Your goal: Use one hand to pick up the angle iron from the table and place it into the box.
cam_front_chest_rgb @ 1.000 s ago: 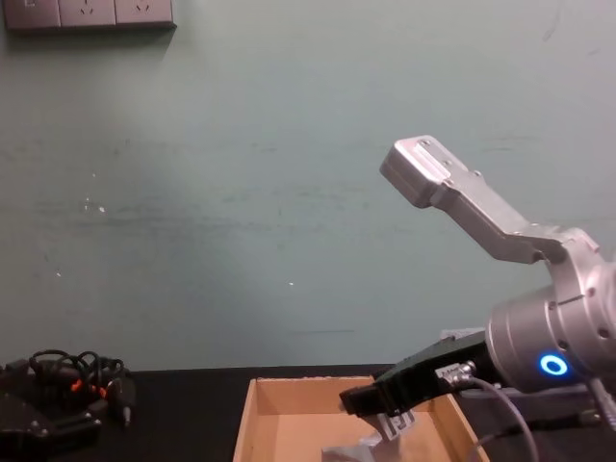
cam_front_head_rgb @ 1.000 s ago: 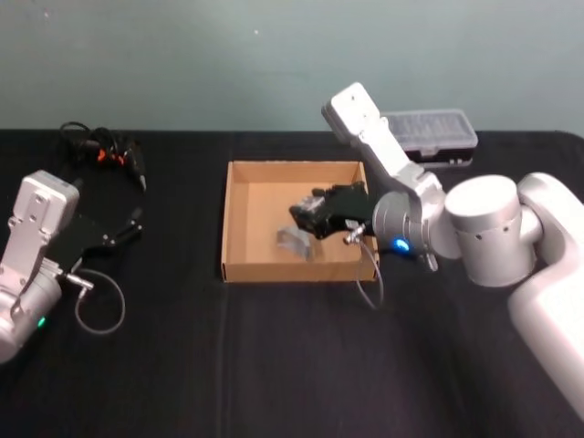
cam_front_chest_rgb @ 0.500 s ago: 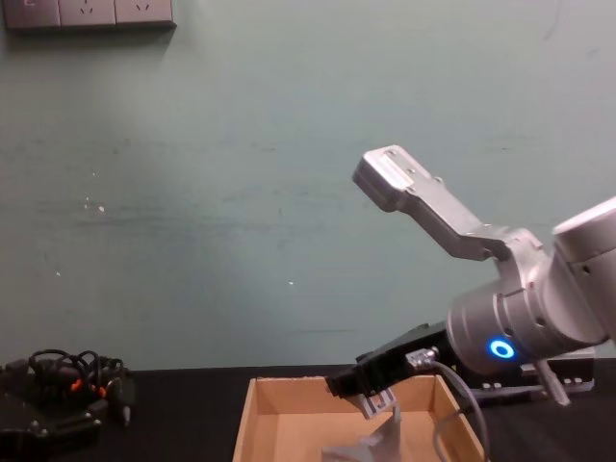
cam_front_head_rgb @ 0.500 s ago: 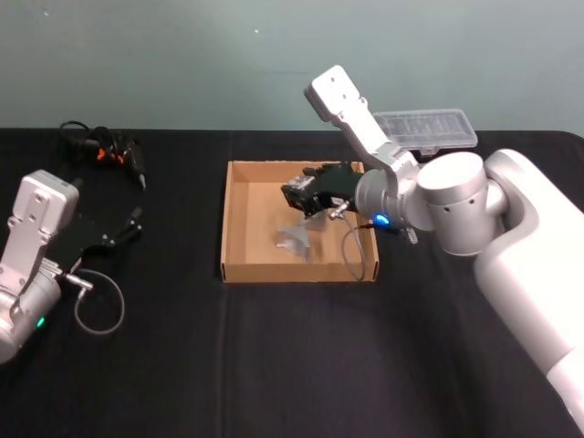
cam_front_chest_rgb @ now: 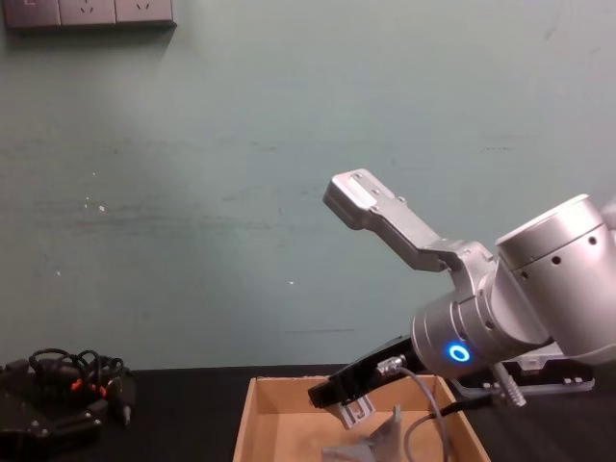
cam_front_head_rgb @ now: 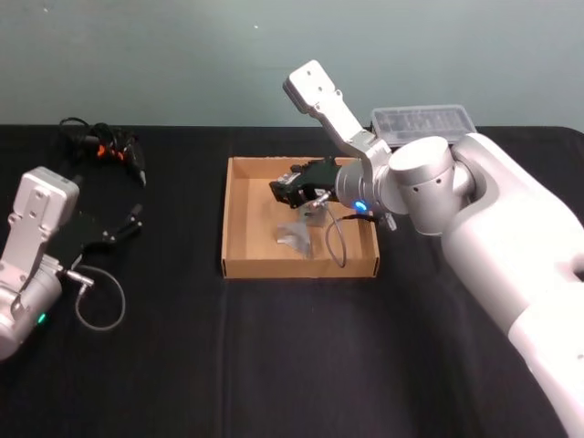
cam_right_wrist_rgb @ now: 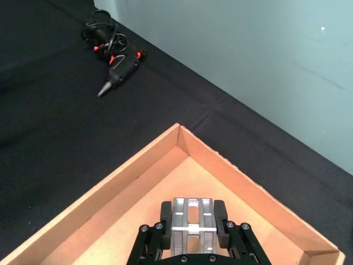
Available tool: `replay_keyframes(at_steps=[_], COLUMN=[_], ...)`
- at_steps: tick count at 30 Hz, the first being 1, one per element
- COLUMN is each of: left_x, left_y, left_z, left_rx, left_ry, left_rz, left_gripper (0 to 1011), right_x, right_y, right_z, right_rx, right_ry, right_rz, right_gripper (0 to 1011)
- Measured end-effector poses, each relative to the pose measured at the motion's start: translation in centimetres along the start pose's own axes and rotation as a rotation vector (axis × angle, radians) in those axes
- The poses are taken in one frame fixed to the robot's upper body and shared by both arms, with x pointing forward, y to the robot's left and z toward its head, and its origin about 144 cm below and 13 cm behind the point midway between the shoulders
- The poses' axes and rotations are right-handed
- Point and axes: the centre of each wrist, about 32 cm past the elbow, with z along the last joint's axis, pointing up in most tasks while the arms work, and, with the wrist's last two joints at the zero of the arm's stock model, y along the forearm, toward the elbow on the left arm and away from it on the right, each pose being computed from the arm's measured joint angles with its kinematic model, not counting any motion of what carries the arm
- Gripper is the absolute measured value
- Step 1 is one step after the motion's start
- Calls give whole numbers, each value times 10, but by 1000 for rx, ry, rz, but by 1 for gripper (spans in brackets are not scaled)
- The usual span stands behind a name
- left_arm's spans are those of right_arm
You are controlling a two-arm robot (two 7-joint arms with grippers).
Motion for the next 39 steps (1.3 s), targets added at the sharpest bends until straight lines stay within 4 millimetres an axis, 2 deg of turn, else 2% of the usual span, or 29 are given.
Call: replay_keyframes(at_steps=[25,29,30,33,35,39], left_x=[0,0,0,0,0,0], left_y=[0,0,0,0,0,0], left_z=[0,0,0,0,0,0], left_rx=[0,0,0,0,0,0], left_ry=[0,0,0,0,0,0], left_rz=[0,0,0,0,0,0], left_gripper=[1011,1011,1011,1011,1012,1011], right_x=[2,2,2,1,1,1], right_y=[6,6,6,6,6,6], right_z=[-2,-2,-2,-2,-2,-1], right_rx=[-27,-26,-26,-26,-26,-26], right_ry=[11,9,9,9,9,9], right_rz=[4,4,4,4,4,5], right_gripper=[476,629,629,748,784,924])
